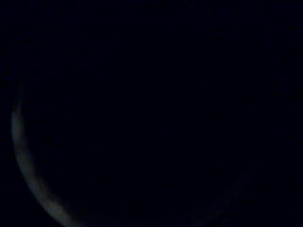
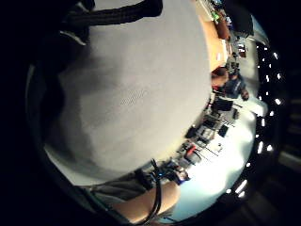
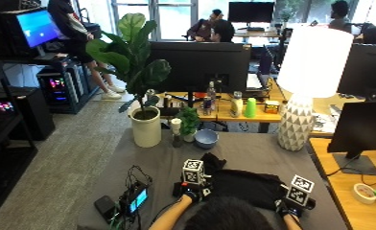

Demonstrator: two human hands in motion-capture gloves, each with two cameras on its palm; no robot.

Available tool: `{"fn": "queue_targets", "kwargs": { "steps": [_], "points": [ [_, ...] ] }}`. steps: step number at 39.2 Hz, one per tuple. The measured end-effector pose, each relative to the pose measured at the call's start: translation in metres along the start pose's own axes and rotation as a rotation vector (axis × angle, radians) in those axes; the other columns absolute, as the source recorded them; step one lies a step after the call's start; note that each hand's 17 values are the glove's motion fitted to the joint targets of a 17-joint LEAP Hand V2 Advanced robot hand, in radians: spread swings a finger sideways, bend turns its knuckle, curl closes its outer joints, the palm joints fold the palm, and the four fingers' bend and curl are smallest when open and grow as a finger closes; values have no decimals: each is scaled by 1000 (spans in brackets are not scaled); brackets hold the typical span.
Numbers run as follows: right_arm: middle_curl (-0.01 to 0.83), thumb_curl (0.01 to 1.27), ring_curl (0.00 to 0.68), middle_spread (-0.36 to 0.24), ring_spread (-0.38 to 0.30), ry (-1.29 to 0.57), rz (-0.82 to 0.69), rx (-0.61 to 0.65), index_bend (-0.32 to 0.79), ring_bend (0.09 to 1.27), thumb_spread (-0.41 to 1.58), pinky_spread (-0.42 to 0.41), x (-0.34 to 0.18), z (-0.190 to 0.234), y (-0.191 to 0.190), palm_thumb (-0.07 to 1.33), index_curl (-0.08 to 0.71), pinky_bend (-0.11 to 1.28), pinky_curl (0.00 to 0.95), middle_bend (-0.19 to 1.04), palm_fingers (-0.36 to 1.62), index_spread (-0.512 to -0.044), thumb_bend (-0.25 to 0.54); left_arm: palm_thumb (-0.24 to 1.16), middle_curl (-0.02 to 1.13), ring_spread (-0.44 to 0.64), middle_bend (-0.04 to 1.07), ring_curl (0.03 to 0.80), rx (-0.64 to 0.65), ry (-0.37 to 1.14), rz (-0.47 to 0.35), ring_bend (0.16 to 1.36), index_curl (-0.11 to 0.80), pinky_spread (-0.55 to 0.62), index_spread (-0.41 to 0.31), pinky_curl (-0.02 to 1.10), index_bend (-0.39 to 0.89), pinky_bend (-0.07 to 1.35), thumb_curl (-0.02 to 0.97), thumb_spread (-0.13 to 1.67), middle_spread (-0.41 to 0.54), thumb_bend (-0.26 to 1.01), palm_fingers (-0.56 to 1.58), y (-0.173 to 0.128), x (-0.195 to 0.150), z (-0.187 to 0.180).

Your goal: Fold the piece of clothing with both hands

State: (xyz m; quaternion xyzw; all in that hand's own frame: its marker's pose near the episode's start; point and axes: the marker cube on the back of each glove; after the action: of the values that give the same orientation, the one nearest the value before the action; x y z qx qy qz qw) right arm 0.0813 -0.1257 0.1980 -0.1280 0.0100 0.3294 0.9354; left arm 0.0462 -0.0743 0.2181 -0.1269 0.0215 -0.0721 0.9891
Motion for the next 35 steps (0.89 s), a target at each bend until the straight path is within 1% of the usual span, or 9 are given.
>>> {"fn": "queue_targets", "kwargs": {
  "steps": [4, 9, 11, 12, 13, 14, 19, 24, 35],
  "points": [
    [397, 215, 384, 34, 57, -67, 8, 270, 61, 475, 1247, 99, 3, 5, -15, 464, 225, 615, 415, 195, 395, -237, -48, 61, 309, 152, 140, 359, -16, -5, -21, 522, 383, 283, -71, 346, 174, 319, 211, 1218, 68, -42, 140, 0, -1, 5],
    [427, 249, 393, -1, -36, -165, -44, 398, 15, 602, 1264, -37, 0, 3, -26, 618, 171, 652, 399, 322, 764, -202, 48, 35, 289, 237, 137, 344, -38, -40, 6, 501, 382, 361, -60, 338, 175, 324, 210, 1173, 102, -31, 61, -3, 0, 2],
    [431, 273, 401, -13, -69, -179, -46, 400, 45, 639, 1259, -86, -3, 0, -36, 725, 170, 679, 403, 320, 883, -189, 97, 30, 281, 264, 140, 335, -87, -31, 1, 498, 381, 383, -57, 334, 176, 324, 211, 1161, 111, -27, 44, -1, 0, -1],
    [431, 262, 400, -14, -68, -179, -45, 396, 28, 623, 1262, -86, -4, -2, -40, 681, 163, 665, 401, 314, 800, -191, 68, 28, 280, 269, 146, 332, -103, -28, -1, 501, 382, 391, -56, 333, 181, 325, 211, 1156, 114, -26, 57, 0, -1, -3],
    [449, 290, 432, -27, -94, -173, -44, 387, 76, 664, 1243, -121, -5, -4, -42, 792, 186, 701, 434, 345, 952, -183, 123, 27, 276, 284, 146, 324, -100, -29, -2, 493, 379, 399, -55, 330, 178, 325, 211, 1155, 118, -24, 41, -1, -1, -7],
    [439, 288, 423, -26, -98, -160, -45, 374, 56, 649, 1242, -127, -6, -8, -42, 788, 172, 692, 423, 327, 911, -181, 115, 35, 273, 280, 141, 330, -75, -33, -3, 512, 382, 401, -54, 330, 189, 323, 213, 1157, 124, -17, 71, -3, -2, -12],
    [463, 343, 465, -85, -173, -58, -69, 240, 152, 732, 1143, -208, -16, -43, -41, 999, 221, 731, 449, 353, 1277, -192, 190, 22, 264, 249, 160, 315, 46, -44, -27, 541, 371, 365, -51, 326, 164, 355, 215, 1135, 128, -25, 200, -9, -11, -67],
    [484, 359, 479, -105, -195, -138, -88, 165, 190, 739, 1058, -251, -23, -71, -42, 1065, 273, 704, 458, 392, 1331, -197, 183, 3, 269, 240, 153, 327, 106, -76, -75, 553, 372, 341, -50, 342, 168, 367, 219, 1093, 132, -30, 193, -8, -26, -112],
    [501, 403, 478, -113, -217, -329, -242, 281, 167, 723, 890, -274, -90, -179, 27, 1086, 332, 714, 462, 414, 1311, -190, 98, 21, 257, 240, 152, 323, 197, -91, -161, 562, 371, 318, -48, 347, 173, 370, 229, 1080, 140, -16, 198, 5, -65, -166]
  ]
}}
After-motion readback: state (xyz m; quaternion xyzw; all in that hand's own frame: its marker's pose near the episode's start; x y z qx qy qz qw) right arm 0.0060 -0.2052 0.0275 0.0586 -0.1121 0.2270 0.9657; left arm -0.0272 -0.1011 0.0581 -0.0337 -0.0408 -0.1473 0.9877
